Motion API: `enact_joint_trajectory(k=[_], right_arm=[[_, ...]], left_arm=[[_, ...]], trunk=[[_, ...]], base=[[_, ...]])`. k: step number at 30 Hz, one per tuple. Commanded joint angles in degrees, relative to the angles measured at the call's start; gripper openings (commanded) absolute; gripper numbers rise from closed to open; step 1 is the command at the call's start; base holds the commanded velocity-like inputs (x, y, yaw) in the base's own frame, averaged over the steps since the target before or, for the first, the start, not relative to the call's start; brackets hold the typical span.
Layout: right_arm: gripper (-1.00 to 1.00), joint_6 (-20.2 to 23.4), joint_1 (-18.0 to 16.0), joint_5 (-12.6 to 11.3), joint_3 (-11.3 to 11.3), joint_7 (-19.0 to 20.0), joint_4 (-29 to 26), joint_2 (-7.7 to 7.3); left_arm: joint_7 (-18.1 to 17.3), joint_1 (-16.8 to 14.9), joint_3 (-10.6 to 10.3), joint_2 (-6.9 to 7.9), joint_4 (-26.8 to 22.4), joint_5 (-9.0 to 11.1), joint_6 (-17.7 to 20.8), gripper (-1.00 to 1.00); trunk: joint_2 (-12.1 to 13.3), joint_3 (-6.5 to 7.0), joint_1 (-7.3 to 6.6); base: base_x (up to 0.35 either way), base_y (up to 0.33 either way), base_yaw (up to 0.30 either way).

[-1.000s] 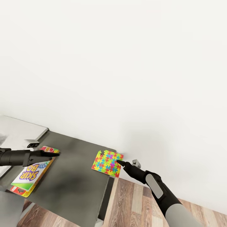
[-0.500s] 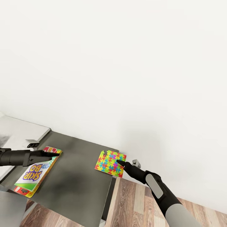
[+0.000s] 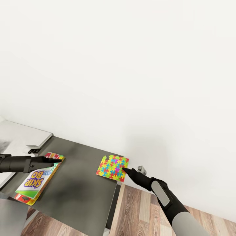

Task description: Put all the toys in the child's room - the three board games (two on the bed and one on the table), the two jigsaw puzzles on the table, and the tennis ball on the table - inside the toy box on the table in the child's room.

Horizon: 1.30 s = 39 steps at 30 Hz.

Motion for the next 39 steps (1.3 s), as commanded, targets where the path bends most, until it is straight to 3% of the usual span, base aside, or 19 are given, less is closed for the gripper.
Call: enact_joint_trajectory(k=[1, 39], right_arm=[[-1.0, 0.3, 0.0, -0.2, 0.0, 0.0, 0.0, 0.0], [-1.0, 0.8, 0.0, -0.5, 0.0, -0.2, -0.2, 0.52]], left_arm=[[-0.1, -0.1, -0.2, 0.07, 0.0, 0.2, 0.6, 1.0], [-0.1, -0.1, -0.2, -0.06, 0.1, 0.2, 0.6, 1.0]], trunk=[[0.4, 0.12, -0.21], [15.6, 6.95, -8.56]], base=[[0.0, 0.0, 0.0], [0.0, 0.0, 0.0]])
